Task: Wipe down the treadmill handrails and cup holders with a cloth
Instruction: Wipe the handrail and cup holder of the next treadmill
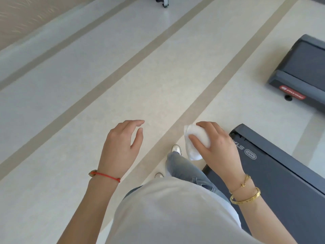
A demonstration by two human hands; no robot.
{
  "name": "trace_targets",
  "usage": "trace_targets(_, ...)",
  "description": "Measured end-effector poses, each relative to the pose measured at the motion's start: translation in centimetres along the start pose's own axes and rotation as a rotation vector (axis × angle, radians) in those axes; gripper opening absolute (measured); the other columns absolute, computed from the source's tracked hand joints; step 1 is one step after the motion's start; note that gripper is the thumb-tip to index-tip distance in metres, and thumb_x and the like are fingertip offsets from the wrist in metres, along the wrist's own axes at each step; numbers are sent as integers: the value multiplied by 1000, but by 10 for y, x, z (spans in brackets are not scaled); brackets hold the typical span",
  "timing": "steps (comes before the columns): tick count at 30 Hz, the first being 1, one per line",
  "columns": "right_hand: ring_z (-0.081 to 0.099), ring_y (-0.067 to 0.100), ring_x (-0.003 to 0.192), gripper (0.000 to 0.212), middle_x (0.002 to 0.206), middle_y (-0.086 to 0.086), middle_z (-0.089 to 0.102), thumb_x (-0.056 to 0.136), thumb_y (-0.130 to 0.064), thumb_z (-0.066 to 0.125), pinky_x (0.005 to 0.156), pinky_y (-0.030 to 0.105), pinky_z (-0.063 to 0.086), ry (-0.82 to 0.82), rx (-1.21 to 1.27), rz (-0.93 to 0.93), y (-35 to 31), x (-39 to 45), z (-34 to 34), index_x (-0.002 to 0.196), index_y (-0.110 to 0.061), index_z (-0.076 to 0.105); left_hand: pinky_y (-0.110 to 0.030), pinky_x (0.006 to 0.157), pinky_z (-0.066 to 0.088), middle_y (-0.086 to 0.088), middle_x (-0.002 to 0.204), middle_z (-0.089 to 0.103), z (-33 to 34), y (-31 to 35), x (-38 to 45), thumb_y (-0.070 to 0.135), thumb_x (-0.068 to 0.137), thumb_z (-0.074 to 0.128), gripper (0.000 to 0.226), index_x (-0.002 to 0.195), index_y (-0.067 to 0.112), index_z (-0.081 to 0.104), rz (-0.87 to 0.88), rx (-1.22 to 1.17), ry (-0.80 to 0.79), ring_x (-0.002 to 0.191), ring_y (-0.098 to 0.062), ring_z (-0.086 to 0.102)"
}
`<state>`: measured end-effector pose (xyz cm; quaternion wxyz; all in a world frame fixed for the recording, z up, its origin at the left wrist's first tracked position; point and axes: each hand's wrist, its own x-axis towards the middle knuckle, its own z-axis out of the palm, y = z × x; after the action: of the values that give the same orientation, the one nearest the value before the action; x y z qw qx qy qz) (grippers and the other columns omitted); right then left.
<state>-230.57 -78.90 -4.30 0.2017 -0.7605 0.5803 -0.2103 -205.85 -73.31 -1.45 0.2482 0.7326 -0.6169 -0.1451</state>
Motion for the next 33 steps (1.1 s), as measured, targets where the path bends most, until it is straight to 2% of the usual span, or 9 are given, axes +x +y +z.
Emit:
trace_targets(9,61,21,89,30,112,-8,62,91,-43,61,74,36,50,141,-8,220,43,120,-9,115,-25,59,-37,94,49,4,114,68,47,22,180,14,97,54,23,117,14,66,201,-31,-146,107,-16,62)
trace_targets(14,60,22,88,28,111,-8,61,91,-42,61,73,36,49,222,-19,340,90,194,-44,114,-25,59,-40,95,49,3,114,68,85,75,294,14,98,54,23,117,13,66,332,-73,-200,108,-18,62)
trace_targets(19,59,21,89,29,113,-10,60,91,-44,60,71,32,45,287,-57,439,138,260,-81,114,-27,58,-37,95,48,4,114,68,127,133,395,16,98,52,23,118,14,66,447,-109,-255,109,-17,61)
trace_targets(28,60,22,89,28,114,-11,60,91,-48,57,73,33,47,396,-35,653,208,335,-115,112,-30,59,-33,94,48,3,112,68,206,220,522,15,98,53,23,117,13,66,650,-134,-434,106,-17,63)
trace_targets(33,59,22,87,25,111,-12,60,90,-46,58,70,32,45,500,-42,791,256,377,-128,109,-30,60,-38,93,50,1,110,69,257,273,589,14,98,54,23,116,11,67,771,-135,-535,104,-19,64)
